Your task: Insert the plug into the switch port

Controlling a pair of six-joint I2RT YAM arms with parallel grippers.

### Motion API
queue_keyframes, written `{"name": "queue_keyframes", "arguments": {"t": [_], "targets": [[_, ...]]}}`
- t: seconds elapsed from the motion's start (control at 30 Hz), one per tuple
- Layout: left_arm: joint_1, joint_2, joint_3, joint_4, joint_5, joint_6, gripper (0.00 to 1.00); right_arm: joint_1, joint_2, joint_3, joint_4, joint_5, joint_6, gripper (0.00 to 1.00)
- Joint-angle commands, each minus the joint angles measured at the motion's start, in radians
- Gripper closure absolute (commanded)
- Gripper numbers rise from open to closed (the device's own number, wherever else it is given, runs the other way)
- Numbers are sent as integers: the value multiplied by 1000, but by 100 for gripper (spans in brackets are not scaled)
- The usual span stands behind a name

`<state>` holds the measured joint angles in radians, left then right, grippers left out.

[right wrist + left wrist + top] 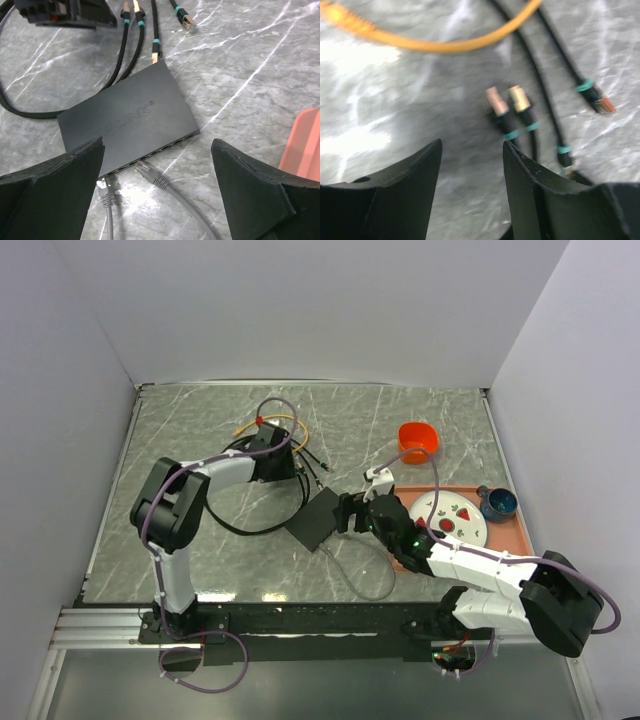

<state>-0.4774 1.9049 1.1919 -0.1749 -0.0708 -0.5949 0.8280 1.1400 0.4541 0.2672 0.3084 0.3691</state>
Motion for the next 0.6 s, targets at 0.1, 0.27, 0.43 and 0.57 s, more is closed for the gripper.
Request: {"name": "queue_keyframes", "arguments": {"t": [0.1,0.27,0.43,0.57], "targets": [[-104,117,144,-109,-9,27,39,-32,-37,9,6,-22,-6,4],[-127,146,173,-132,-34,6,42,-38,-36,1,17,-35,-4,4],[-127,204,231,-210,-55,14,81,-49,-43,-3,12,-31,-9,3],[-121,211,250,-253,-133,14,99,-56,-51,-6,10,-41,-12,3]]}}
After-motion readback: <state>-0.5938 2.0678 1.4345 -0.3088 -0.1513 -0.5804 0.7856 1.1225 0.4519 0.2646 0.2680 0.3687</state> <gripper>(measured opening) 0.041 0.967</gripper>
